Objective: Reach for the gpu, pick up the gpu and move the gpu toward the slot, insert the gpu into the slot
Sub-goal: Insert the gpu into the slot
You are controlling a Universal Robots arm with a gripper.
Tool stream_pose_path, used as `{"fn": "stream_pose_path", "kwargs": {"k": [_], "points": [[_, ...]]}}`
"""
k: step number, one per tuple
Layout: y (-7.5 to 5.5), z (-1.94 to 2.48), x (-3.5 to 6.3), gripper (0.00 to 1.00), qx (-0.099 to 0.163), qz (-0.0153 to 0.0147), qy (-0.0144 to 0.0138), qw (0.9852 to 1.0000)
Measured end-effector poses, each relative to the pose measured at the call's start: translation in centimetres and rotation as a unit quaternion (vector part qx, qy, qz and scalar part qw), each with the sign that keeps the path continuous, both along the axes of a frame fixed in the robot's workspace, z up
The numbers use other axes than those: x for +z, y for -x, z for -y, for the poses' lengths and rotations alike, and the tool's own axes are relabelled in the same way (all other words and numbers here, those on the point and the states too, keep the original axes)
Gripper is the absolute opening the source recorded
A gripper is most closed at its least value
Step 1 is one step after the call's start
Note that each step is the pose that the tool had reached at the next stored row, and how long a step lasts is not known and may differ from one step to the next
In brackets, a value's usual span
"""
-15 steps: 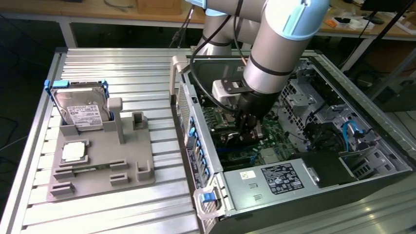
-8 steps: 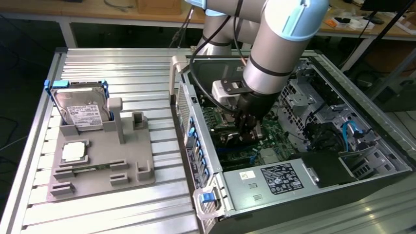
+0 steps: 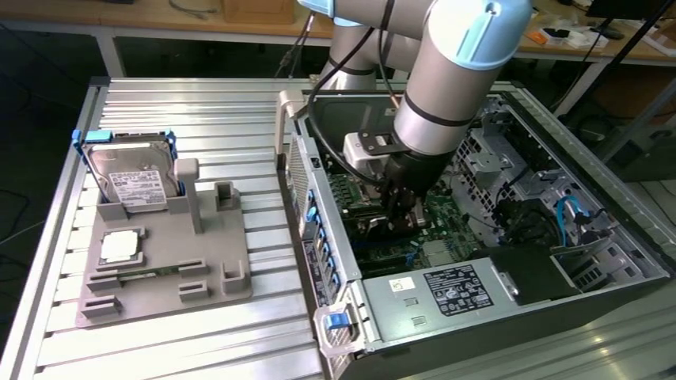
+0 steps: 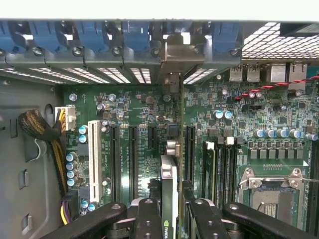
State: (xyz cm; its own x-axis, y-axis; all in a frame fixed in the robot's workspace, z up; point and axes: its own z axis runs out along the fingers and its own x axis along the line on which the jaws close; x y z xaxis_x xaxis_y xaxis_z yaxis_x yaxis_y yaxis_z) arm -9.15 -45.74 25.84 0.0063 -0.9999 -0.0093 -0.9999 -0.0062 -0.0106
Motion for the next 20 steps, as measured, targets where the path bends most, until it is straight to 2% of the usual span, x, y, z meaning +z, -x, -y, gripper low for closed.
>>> {"fn": "stream_pose_path", "kwargs": {"k": [20], "points": [[0.09,0.0,-0.82,0.27,0.0,0.0,0.0,1.0]]}}
